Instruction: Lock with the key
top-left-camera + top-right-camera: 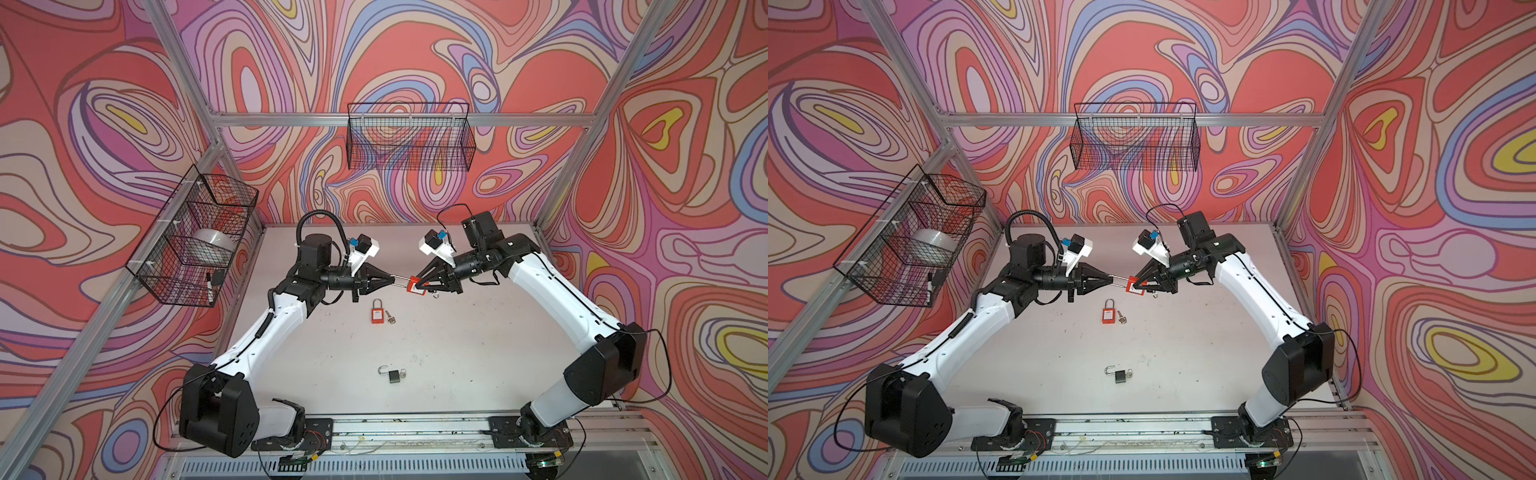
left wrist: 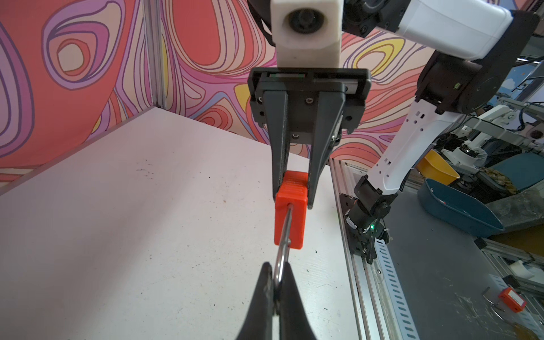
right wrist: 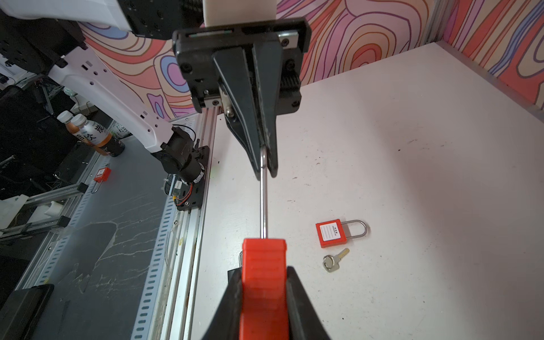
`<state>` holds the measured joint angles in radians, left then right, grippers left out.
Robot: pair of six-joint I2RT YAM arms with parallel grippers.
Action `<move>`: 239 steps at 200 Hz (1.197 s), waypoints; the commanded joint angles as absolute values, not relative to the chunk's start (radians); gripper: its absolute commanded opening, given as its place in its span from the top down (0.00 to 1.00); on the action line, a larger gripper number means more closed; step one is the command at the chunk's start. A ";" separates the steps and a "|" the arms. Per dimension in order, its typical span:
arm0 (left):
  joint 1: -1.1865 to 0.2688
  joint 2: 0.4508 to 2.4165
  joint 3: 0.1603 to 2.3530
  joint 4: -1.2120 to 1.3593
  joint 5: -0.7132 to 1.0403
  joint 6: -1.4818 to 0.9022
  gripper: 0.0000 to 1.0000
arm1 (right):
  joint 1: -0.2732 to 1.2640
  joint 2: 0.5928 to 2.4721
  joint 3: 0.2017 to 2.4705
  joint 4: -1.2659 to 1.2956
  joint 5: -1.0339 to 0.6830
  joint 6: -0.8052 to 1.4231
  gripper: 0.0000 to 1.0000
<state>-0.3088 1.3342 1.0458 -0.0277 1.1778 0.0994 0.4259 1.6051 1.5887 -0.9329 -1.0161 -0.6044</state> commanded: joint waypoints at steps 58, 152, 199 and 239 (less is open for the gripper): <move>-0.340 1.308 1.010 0.099 1.149 0.025 1.00 | 0.449 1.576 1.554 -0.781 -1.068 -0.531 1.00; -0.371 1.327 0.980 0.204 1.156 -0.040 1.00 | 0.477 1.572 1.532 -0.690 -1.025 -0.499 1.00; -0.371 1.305 0.974 0.186 1.131 -0.020 0.71 | 0.476 1.571 1.539 -0.779 -0.914 -0.572 1.00; -0.371 1.335 0.977 0.216 1.153 -0.060 0.53 | 0.478 1.562 1.537 -0.772 -0.919 -0.566 1.00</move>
